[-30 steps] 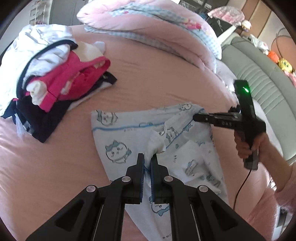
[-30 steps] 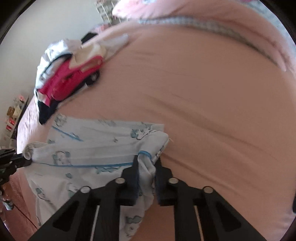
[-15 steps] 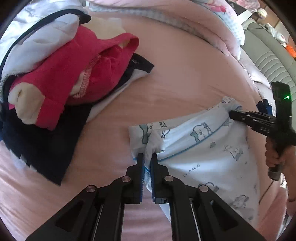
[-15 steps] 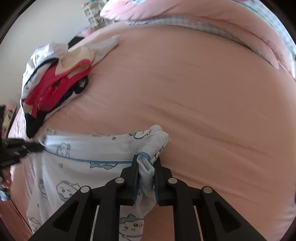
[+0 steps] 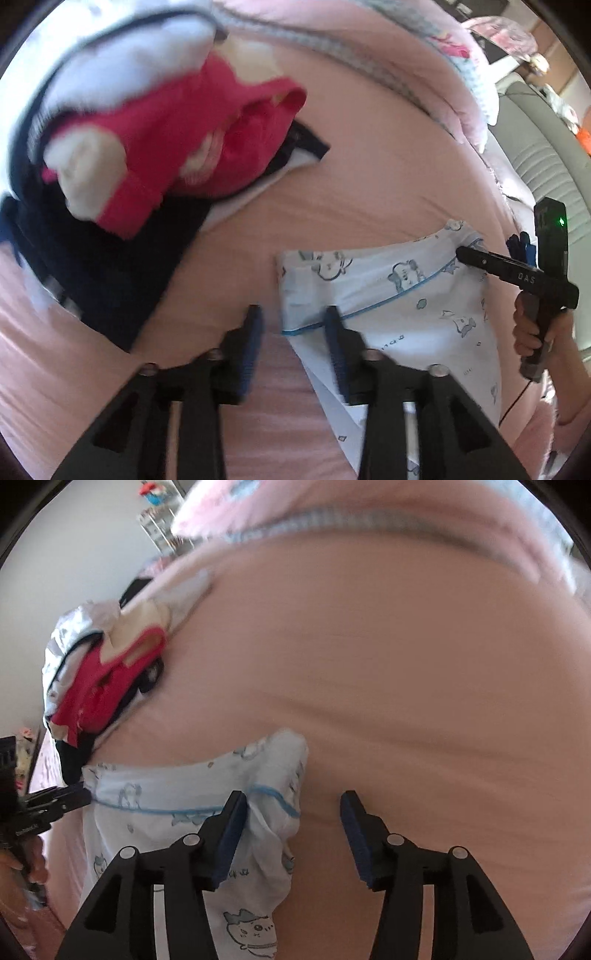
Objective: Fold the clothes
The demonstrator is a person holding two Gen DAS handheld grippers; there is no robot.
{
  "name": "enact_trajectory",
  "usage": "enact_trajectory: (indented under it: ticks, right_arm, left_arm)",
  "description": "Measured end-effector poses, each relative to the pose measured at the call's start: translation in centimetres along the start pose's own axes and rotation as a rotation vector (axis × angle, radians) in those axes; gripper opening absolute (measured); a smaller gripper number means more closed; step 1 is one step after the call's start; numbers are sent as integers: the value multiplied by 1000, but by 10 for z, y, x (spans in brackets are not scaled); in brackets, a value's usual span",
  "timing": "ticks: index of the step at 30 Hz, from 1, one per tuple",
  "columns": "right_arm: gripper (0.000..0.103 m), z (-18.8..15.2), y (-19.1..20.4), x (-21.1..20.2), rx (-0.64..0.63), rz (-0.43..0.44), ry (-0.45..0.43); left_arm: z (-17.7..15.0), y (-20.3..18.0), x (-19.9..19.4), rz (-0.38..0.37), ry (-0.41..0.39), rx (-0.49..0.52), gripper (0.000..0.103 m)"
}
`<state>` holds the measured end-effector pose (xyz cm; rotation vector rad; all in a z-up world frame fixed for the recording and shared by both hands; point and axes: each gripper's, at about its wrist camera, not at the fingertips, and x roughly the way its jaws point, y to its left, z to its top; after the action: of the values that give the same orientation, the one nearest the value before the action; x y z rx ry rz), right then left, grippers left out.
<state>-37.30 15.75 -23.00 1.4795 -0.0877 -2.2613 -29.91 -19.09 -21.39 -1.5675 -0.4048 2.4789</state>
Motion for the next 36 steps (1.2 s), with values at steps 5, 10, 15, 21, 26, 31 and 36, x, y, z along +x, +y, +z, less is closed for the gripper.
enact_trajectory:
  ticks: [5,10,15,21,26,31,36]
  right_arm:
    - [18,2,32,7,-178,-52,-38]
    - [9,-1,29,-26,-141,-47,-105]
    - [9,1,-18,-77,-28,-60,-163]
    - [25,5,-71,-34,68,-142,-62]
    - [36,0,-91,-69,210,-177,-197]
    - [36,-1,-68,-89,114,-122,-199]
    - [36,-6,-18,-61,-29,-282,-9]
  left_arm:
    - [2,-23,10,17,-9,84,8]
    - [19,-53,-4,-76,-50,164,7]
    - [41,-75,20,-167,-32,188,8]
    - [60,-90,61,-111,-4,280,15]
    - [78,-74,28,-37,-117,268,24]
    - [56,-99,39,-151,27,419,24]
    - [36,-111,0,-31,14,259,24]
